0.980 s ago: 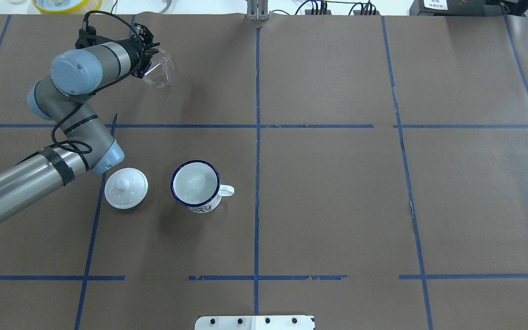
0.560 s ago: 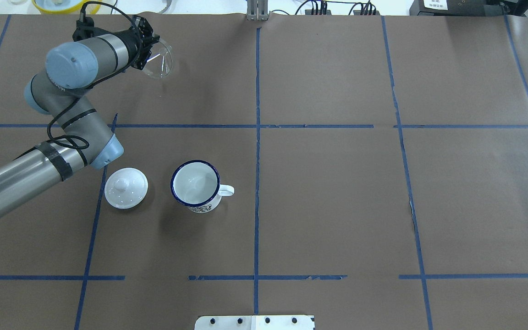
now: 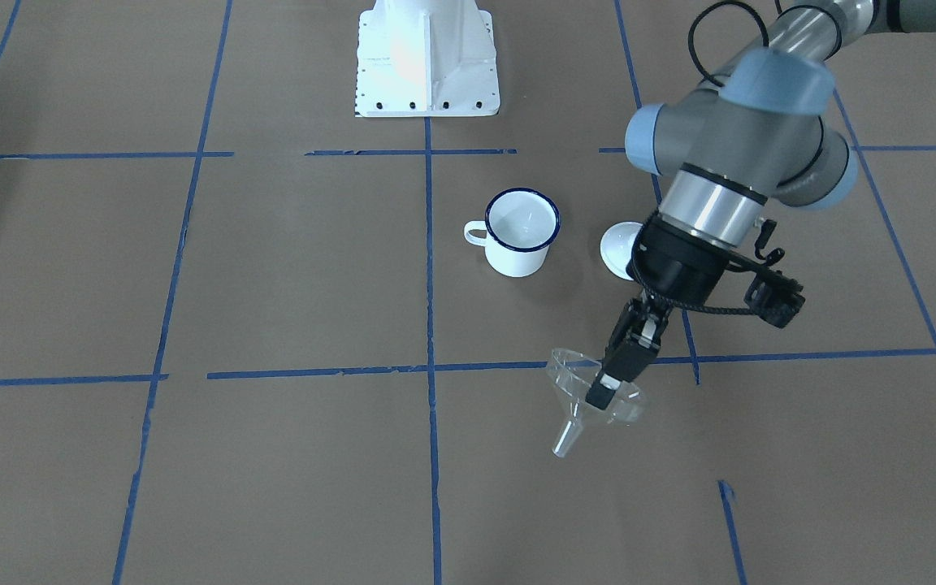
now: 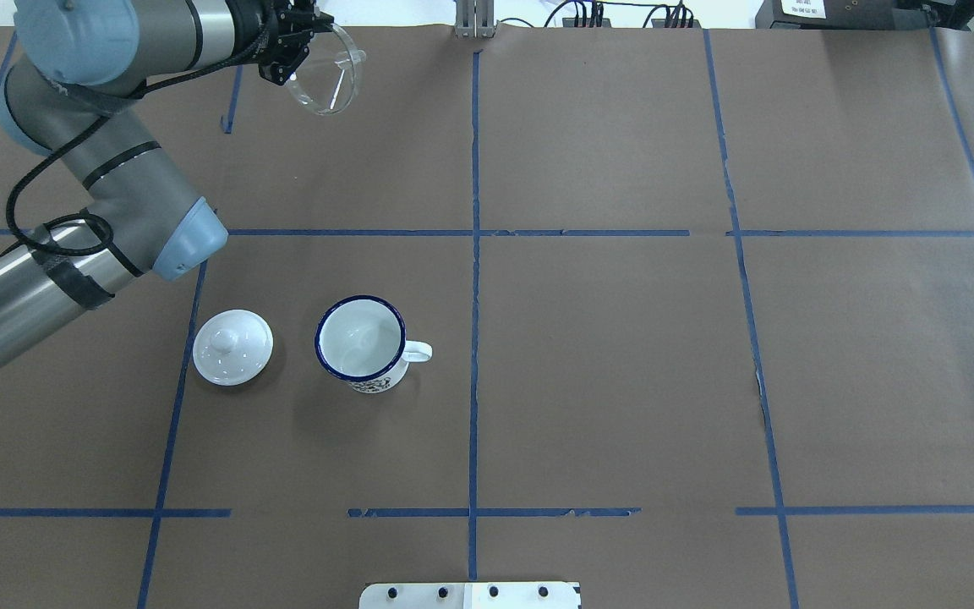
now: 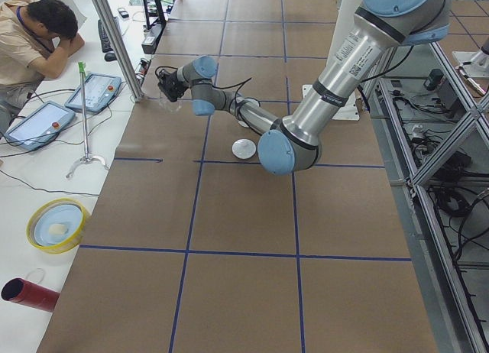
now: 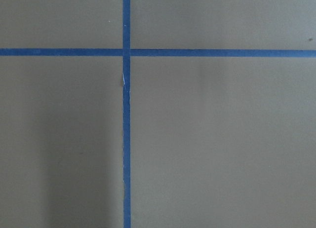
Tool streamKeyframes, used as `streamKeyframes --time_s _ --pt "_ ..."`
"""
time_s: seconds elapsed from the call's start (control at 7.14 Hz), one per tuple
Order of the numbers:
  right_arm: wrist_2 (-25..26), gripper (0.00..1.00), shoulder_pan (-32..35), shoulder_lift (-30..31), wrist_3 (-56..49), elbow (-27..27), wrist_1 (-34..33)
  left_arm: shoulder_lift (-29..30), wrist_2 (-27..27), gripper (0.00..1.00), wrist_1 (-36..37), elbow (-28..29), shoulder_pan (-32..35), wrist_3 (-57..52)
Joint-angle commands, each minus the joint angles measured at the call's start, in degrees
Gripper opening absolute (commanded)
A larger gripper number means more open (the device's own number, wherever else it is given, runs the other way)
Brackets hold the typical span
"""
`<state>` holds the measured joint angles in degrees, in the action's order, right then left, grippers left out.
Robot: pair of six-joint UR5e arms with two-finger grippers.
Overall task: Place funnel on cup
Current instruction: 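Carry the funnel over the white mug with the left gripper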
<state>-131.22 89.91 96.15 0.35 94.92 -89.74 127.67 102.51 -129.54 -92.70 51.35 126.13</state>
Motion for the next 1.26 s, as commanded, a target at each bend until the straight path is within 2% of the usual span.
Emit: streamKeyframes --time_s 0.0,0.14,0.42,0.7,0.84,0.98,1.12 --pt "0.0 1.0 0.0 0.0 0.0 0.0 0.0 0.65 6.45 0.0 23.26 -17.0 -0.02 -6.13" --pt "0.0 1.0 0.0 0.0 0.0 0.0 0.0 1.52 10.04 0.0 32.51 -22.47 -0.02 -10.16" --pt "0.0 1.0 0.0 0.0 0.0 0.0 0.0 8.88 14.45 0.0 52.99 -23.84 -2.11 -21.04" --pt "0.0 1.0 0.0 0.0 0.0 0.0 0.0 12.07 14.83 0.0 70.22 -23.4 -7.82 -33.34" --pt "0.0 1.0 0.0 0.0 0.0 0.0 0.0 12.86 14.83 0.0 76.74 -21.92 -9.76 -39.41" --pt "0.0 1.0 0.0 0.0 0.0 0.0 0.0 14.78 14.83 0.0 80.64 -17.12 -10.82 -44.17" --pt "0.0 1.0 0.0 0.0 0.0 0.0 0.0 15.41 14.91 0.0 80.33 -13.33 -11.1 -45.95"
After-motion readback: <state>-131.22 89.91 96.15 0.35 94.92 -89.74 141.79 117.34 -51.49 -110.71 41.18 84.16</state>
